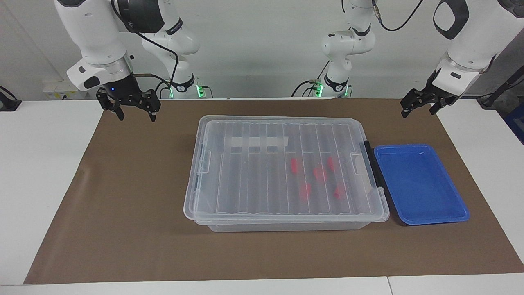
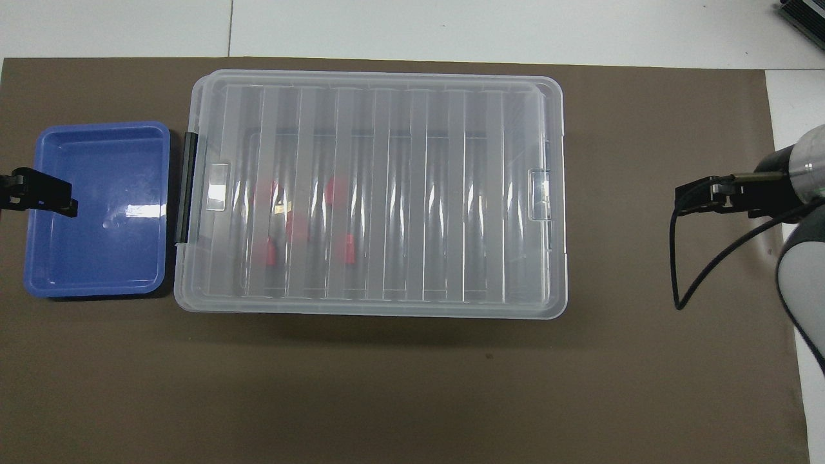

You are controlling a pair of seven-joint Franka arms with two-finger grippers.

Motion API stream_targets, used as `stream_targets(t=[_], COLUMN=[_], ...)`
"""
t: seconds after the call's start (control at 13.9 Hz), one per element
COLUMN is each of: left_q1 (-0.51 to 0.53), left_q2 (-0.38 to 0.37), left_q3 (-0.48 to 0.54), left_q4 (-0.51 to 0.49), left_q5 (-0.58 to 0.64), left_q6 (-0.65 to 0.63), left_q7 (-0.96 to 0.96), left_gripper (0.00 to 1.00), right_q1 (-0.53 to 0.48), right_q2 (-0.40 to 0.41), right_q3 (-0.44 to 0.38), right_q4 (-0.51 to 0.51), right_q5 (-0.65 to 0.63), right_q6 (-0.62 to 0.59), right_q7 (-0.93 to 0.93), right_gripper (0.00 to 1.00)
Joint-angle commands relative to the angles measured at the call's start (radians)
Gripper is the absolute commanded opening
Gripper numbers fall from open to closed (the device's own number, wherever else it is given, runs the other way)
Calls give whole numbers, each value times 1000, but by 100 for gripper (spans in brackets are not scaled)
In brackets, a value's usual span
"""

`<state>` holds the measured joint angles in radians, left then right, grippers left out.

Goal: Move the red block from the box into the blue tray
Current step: 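Move the right gripper toward the clear box lid edge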

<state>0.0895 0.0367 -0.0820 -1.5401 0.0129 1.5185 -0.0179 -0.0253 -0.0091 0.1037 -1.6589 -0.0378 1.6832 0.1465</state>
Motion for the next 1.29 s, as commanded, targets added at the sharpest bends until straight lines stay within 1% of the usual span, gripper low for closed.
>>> stream_targets(t=[0.0,0.29,0.65,0.79,1.0,1.22], left_q1=[4,4,4,4,4,4], left_q2=[-24,-24,-24,-24,-24,-24], left_q3=[4,4,4,4,4,4], left_q4=[-23,-23,-23,-23,-23,-23], left_q5=[-13,-14,-13,-13,-13,-13], left_q6=[-8,-6,-8,-6,-6,-8], left_q7=[7,7,7,7,7,7], left_gripper=[100,100,100,100,100,100], right_q1=[62,139,150,150,159,163], right_q2=[1,43,60,63,109,115], right_q3=[8,8,10,10,10,10], right_q4=[-62,-96,-183,-200,-202,-202], right_q5=[1,1,-11,-11,-11,-13], right_q6=[85,196,318,340,384,386], right_q7=[135,228,234,231,231,228], right_gripper=[95,95,94,94,94,94])
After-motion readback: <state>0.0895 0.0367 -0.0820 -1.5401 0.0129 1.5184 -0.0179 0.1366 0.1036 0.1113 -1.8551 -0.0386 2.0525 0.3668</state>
